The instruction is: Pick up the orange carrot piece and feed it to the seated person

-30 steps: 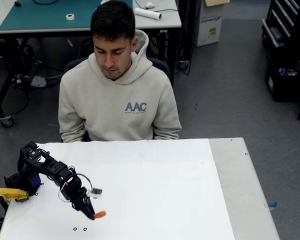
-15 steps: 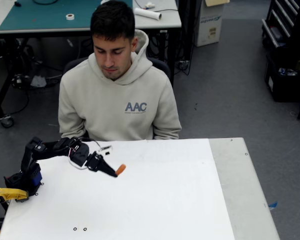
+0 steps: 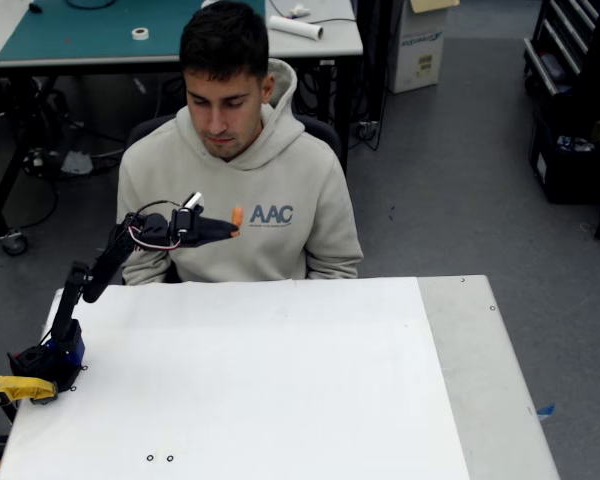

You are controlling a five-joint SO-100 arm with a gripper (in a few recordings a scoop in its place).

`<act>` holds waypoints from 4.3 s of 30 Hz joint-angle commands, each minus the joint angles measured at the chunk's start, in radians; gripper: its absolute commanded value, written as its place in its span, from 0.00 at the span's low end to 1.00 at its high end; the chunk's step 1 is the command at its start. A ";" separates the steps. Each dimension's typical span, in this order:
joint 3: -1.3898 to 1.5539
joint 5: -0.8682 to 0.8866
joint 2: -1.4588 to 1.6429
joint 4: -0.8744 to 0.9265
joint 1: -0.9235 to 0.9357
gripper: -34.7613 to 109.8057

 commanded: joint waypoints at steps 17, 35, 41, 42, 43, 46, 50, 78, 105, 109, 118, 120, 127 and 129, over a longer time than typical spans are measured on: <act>-0.436 -0.172 -0.282 0.000 -0.259 0.23; -0.437 -0.137 -0.281 0.000 -0.411 0.23; -0.437 -0.135 -0.270 0.000 -0.436 0.23; -0.436 -0.135 -0.255 0.000 -0.439 0.23; -0.436 -0.135 -0.238 0.000 -0.442 0.23; -0.436 -0.135 -0.207 0.000 -0.462 0.23; -0.436 -0.135 -0.199 0.000 -0.472 0.23; -0.434 -0.146 -0.190 0.000 -0.474 0.23; -0.434 -0.149 -0.187 0.000 -0.440 0.48; -0.434 -0.149 -0.187 0.000 -0.370 0.47; -0.434 -0.137 -0.189 0.000 -0.290 0.42; -0.433 -0.135 -0.189 0.000 -0.290 0.39; -0.423 -0.133 -0.190 0.002 -0.288 0.23; -0.423 -0.133 -0.190 0.012 -0.285 0.21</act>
